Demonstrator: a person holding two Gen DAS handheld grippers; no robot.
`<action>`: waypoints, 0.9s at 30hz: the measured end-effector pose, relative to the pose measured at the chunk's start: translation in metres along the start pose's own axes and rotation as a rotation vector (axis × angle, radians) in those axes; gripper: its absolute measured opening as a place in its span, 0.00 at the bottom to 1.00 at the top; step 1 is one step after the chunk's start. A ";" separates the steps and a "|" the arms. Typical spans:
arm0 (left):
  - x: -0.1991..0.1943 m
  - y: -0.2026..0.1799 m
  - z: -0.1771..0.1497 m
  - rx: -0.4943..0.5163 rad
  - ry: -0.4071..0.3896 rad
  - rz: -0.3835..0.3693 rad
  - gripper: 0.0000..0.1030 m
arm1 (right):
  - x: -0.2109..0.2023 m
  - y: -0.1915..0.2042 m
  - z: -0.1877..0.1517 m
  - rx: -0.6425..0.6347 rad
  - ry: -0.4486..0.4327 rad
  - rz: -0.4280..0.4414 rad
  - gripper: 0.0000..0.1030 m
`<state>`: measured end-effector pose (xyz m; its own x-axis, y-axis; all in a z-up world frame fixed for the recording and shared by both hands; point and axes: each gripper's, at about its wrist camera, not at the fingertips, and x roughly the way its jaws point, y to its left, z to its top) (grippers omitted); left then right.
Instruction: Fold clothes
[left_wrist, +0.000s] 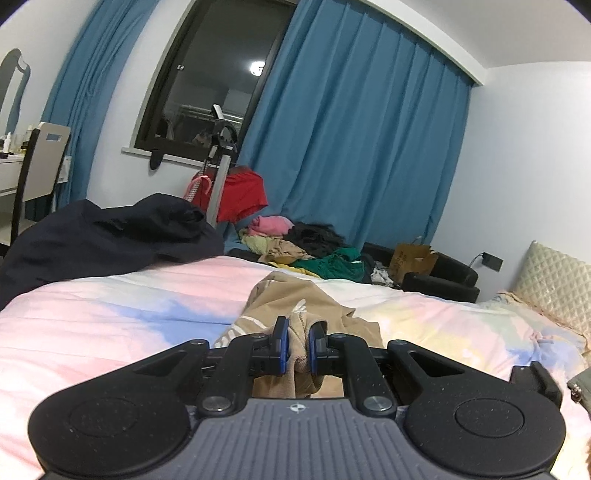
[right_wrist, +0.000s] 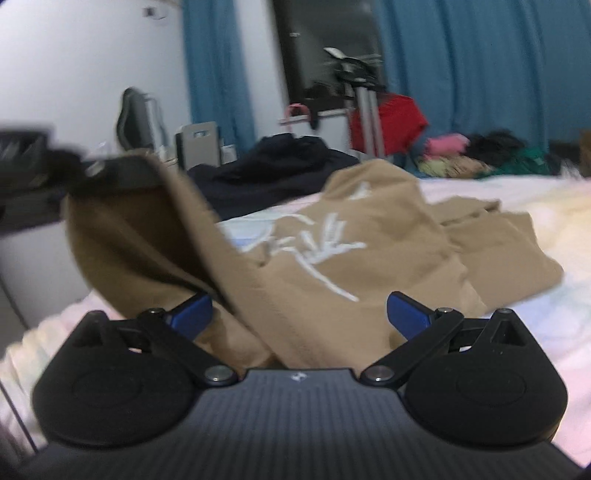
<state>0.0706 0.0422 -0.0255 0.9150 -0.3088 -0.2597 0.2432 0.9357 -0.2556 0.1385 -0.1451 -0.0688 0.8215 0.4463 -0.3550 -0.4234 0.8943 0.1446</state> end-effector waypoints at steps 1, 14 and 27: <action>0.001 -0.001 -0.001 0.005 -0.002 -0.005 0.11 | 0.002 0.003 0.000 -0.019 -0.001 -0.007 1.00; 0.005 -0.018 -0.008 0.014 -0.041 -0.062 0.11 | -0.020 -0.074 0.005 0.218 -0.055 -0.339 1.00; -0.010 -0.028 -0.007 0.011 -0.137 -0.134 0.11 | -0.069 -0.107 0.025 0.302 -0.256 -0.541 1.00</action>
<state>0.0523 0.0181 -0.0219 0.9095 -0.4049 -0.0944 0.3683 0.8900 -0.2687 0.1365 -0.2705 -0.0367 0.9684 -0.1075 -0.2251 0.1686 0.9470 0.2733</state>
